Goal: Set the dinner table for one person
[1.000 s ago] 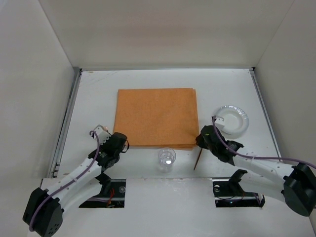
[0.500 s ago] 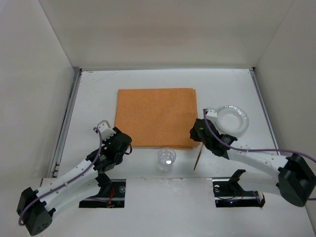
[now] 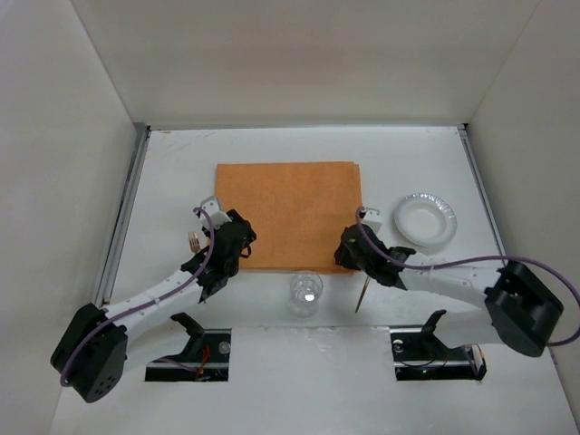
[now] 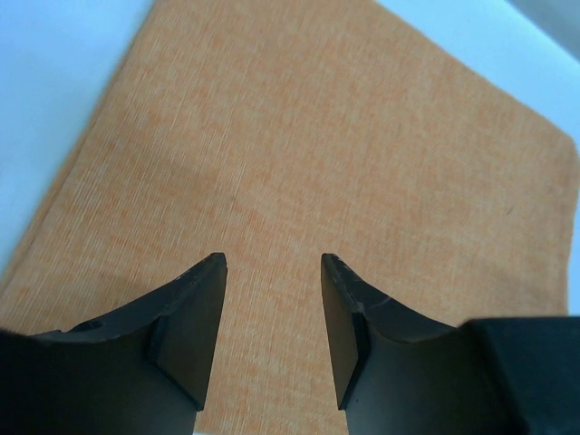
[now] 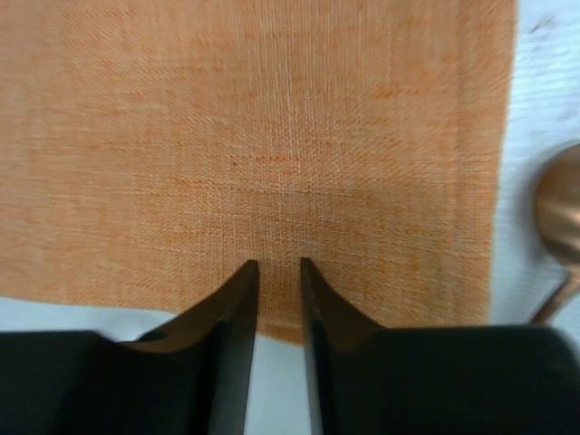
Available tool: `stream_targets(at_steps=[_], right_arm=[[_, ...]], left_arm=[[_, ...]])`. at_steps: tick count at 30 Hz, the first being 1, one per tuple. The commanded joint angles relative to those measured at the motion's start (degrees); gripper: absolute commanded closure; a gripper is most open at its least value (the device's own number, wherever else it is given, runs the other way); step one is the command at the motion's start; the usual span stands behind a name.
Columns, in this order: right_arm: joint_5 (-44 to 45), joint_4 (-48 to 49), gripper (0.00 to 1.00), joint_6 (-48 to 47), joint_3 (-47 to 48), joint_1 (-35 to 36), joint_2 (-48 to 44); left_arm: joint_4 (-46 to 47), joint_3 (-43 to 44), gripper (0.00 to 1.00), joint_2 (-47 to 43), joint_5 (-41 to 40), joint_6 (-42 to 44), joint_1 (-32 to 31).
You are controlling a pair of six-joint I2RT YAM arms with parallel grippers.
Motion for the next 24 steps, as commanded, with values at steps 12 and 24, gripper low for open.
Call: stream_targets(at_steps=[12,24], right_arm=[[5.58,-6.93,0.32,7.70,-6.50,-35.86,-33.02],[-0.31,-5.54,0.34,10.26,-14.15,-57.35,-34.79]], left_arm=[[20.86,-2.10,0.52,3.44,5.71,8.17,1.80],[22.88,-2.19,0.51,6.95,11.06,4.39,1.72]])
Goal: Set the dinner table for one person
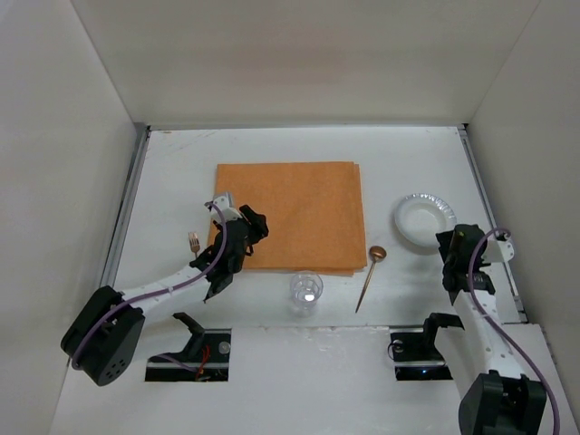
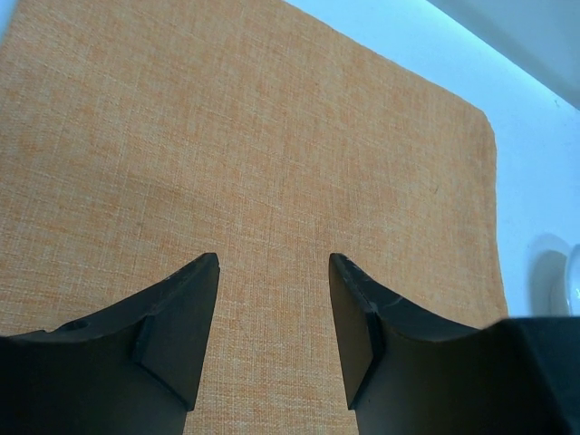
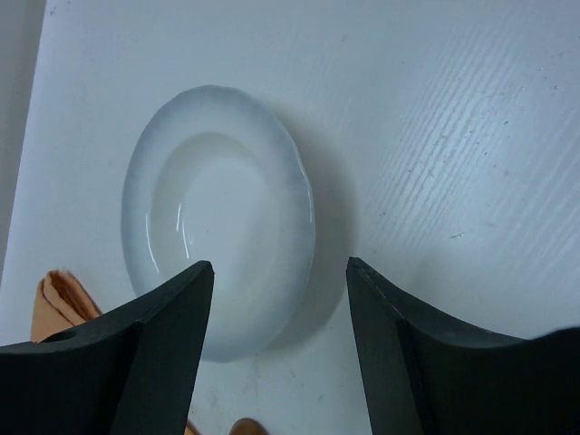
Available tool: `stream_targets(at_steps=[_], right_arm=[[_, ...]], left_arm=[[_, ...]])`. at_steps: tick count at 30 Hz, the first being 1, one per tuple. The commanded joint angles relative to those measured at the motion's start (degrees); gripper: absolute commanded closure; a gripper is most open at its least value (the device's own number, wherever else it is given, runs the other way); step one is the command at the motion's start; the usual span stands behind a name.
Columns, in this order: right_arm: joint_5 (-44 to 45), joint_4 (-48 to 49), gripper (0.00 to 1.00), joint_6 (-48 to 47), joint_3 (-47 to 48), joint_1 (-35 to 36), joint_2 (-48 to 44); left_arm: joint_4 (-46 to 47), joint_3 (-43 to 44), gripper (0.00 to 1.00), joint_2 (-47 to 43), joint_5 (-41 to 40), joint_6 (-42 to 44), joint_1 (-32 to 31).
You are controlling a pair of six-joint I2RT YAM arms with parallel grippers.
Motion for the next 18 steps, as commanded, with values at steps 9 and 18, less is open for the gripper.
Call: stream_targets(at_steps=[9,18], right_arm=[[-8.27,15.35,0.34,0.65,-2.03,-3.70,13.27],[-13.28,30.63,0.39,2.23,-7.74,-7.48,17.75]], left_arm=[[3.67,-0.60,0.51,0.11,2.48,-2.12,0.71],[3.93,-0.60,0.51,0.47,3.01,-2.74,0.54]])
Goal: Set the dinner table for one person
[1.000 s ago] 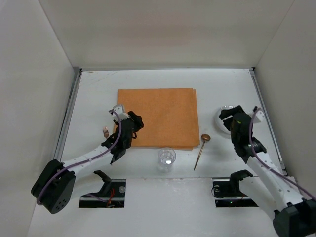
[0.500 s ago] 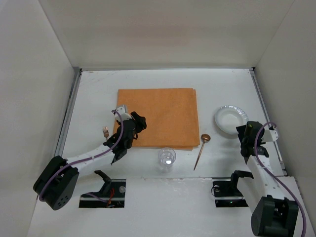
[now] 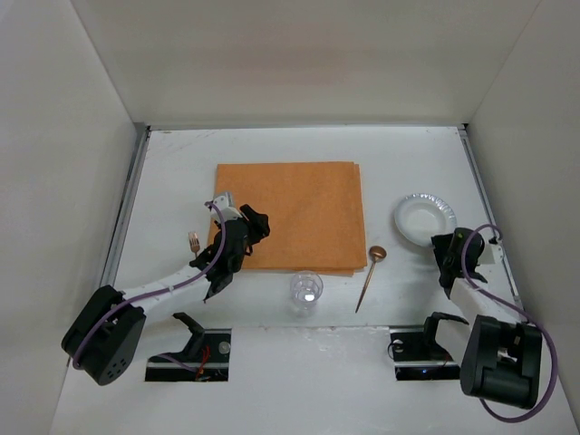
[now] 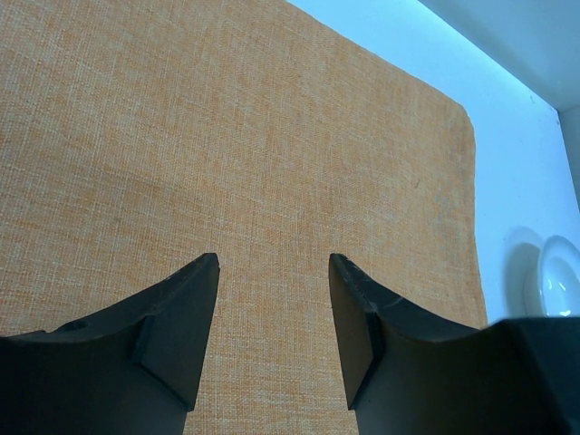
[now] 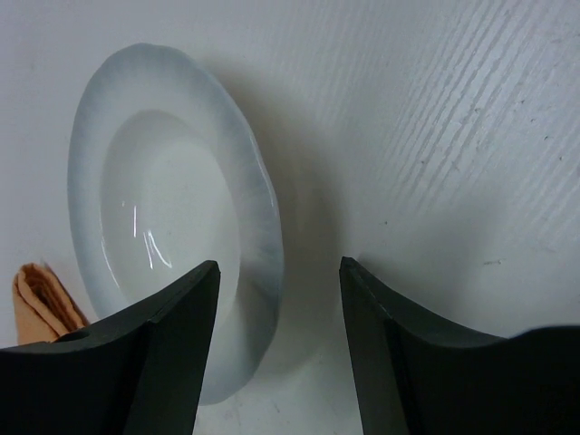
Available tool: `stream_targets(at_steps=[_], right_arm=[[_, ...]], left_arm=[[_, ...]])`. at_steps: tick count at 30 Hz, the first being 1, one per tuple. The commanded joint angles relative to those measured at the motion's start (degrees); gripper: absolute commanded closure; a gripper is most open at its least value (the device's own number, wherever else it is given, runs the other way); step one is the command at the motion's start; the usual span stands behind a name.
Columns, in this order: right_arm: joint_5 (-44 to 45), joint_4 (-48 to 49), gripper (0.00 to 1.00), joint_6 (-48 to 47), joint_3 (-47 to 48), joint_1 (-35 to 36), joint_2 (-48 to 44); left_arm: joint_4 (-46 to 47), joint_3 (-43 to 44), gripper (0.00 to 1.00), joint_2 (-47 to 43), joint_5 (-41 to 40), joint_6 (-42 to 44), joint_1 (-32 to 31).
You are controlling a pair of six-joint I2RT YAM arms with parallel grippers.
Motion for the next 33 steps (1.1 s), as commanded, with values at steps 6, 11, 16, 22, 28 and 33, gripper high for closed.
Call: stream_targets(at_steps=[6,11,16,22,28,33], right_arm=[[-7.25,18.84,0.52,1.47,-2.20,-3.60,7.20],[-8.66,24.29,0.65,2.78,-2.64,-4.04,10.37],[-8.49,28.08,0.75,2.96,-4.48,-4.48,8.36],[-8.49,27.29,0.82,0.15,-3.08,-4.13,0.64],[-8.84,22.29,0.87,-2.40,0.08,-3.78,-7.19],[-10.07,16.32,0.88,-3.02,3.06,-2.29,-12.29]], left_arm=[[3.12,-0.44,0.51,0.91,-0.01,-0.90,0.43],[3.12,-0.44,0.51,1.26,-0.01,-0.90,0.43],[3.12,-0.44,0.51,1.08,-0.45,-0.73,0.17],[3.82,-0.44,0.51,2.05,-0.36,-0.73,0.17],[4.09,-0.71,0.51,2.05,-0.45,-0.82,0.43],[4.09,-0.71,0.51,2.23,-0.53,-0.73,0.87]])
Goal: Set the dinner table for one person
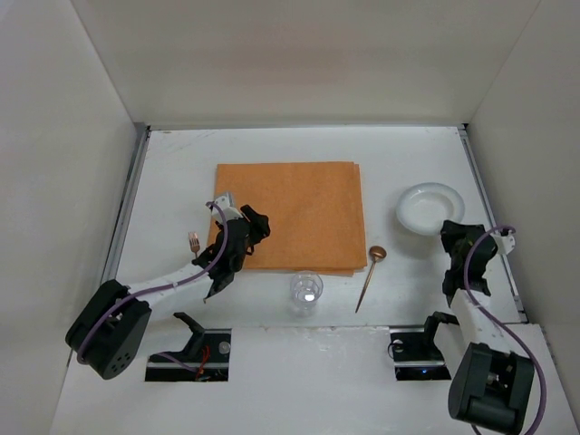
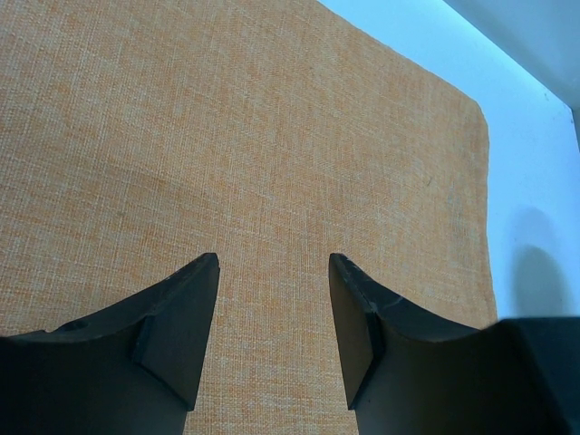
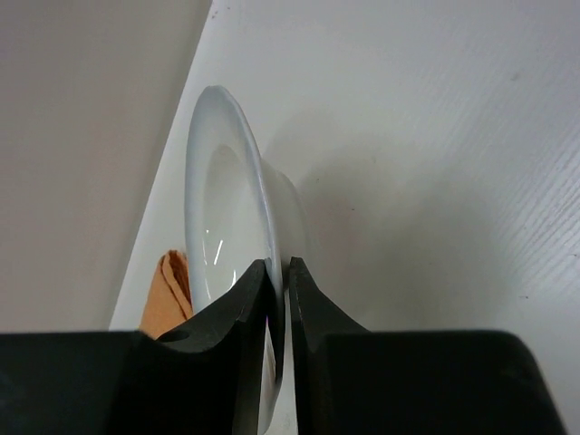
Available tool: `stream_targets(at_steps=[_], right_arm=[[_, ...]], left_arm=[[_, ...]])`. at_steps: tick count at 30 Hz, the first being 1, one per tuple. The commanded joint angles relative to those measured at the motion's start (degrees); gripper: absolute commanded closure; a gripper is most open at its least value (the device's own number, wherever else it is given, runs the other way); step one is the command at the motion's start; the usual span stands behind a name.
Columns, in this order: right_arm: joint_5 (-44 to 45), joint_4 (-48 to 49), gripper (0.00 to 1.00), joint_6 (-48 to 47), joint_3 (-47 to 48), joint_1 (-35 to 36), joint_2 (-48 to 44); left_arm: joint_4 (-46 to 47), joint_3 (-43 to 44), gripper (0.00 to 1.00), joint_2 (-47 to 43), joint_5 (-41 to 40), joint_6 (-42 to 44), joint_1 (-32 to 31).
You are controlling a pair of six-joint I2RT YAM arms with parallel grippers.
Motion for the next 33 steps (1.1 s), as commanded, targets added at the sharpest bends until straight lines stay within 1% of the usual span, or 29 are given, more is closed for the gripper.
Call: stream_targets(at_steps=[1,4,8,11,15,17,21,25,29,33], right_arm=[[-1.98,1.21,0.88,-0.15,6.59,3.06,-4.06],[-2.16,-1.27,0.88,-0.16,10.45,9.74,-4.50],[0.11,0.57,0.88,1.51,15.81,23.52,0.23],[1.88,6.09,0.87,3.09,19.76,34.16,7.86],[0.56,11.64,0.87,5.03,26.09,42.08,19.64],[0.47,13.93,0.87,5.38,29.69,45.52,25.88],[-0.84,16.57,0.88,6.78,36.64,49.57,37.40],[-2.86,19.47,0.87,10.04,40.95,51.68,46.01],[-1.73,18.77,0.87,10.57,42.98,53.53,50.68],[-2.16,18.77,0.85,11.09,43.60,53.71,53.67]], left_arm=[[3.21,-0.77,0.51,-0.27,-0.86,0.28,0.48],[3.21,-1.04,0.51,-0.62,-2.00,0.63,0.82],[3.48,-2.09,0.52,-2.20,-3.14,0.54,1.44],[4.18,-4.02,0.52,-4.47,-7.00,0.45,2.58],[4.27,-7.18,0.51,-10.89,-9.39,-0.42,4.60],[4.36,-8.15,0.50,-12.30,-10.35,-1.04,5.57],[3.65,-8.42,0.50,-13.62,-10.18,-1.22,6.72],[3.65,-8.33,0.50,-12.40,-10.45,-1.21,6.98],[4.00,-8.16,0.50,-11.78,-10.71,-0.96,6.37],[3.74,-7.89,0.50,-11.17,-10.01,-1.39,6.89]])
